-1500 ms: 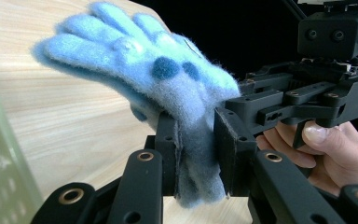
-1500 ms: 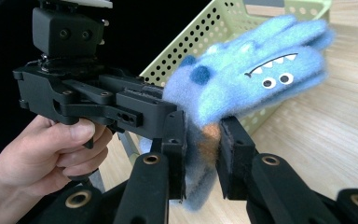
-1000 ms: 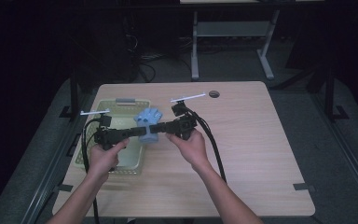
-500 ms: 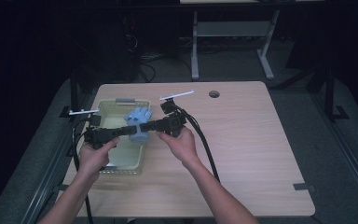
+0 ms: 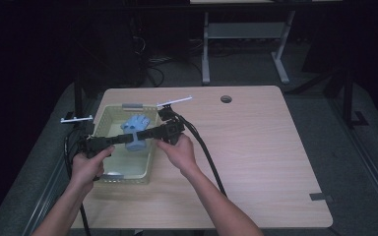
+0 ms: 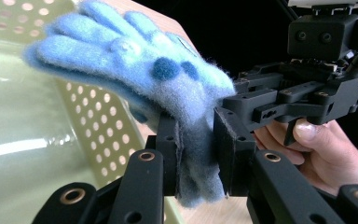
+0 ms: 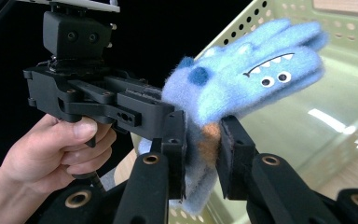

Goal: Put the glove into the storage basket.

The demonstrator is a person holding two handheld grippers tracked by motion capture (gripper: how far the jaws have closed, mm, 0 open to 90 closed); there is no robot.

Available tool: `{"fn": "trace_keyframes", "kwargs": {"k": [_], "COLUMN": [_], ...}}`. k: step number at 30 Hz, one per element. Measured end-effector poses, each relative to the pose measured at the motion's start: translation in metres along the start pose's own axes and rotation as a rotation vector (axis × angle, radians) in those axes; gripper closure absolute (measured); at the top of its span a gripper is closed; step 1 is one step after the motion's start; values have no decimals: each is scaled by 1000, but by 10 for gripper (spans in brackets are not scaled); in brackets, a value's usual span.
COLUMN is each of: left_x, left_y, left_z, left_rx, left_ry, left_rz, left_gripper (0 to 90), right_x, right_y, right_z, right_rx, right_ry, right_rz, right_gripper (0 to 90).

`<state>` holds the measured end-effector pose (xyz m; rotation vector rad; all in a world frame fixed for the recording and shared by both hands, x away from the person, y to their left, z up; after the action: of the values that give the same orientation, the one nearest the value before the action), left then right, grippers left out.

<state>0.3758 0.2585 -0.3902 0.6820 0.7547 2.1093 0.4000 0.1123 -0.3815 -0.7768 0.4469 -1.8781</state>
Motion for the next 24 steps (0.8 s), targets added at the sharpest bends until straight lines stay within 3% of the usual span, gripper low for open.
{"fn": "trace_keyframes", "kwargs": {"k": [3, 16, 24], "left_x": [6, 18, 23], "left_y": [-4, -23, -35], "left_z": [1, 1, 0], "left_rx": [26, 64, 72], "left_ry": [2, -21, -28], "left_rz": [-5, 8, 43], "left_gripper": [727, 739, 744], "right_x": [-7, -30, -45], "right_y": [-2, -3, 2], "right_z": [0, -6, -11], "right_rx": [4, -21, -29], "right_ry": [0, -21, -31], "right_rz": [9, 18, 10], "right_gripper": [747, 745, 744]}}
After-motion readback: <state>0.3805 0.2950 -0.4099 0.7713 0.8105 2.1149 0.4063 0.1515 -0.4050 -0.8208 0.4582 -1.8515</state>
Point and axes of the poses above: each handheld gripper's, and its own axes: x roughly backward along the jaws, z roughly out of its top, y roughly to its right, the point moved 7 cm from there along -x, roughly forward along the jaws, and after that the axes turned 11 degrees about y, right-handed, at the moved point
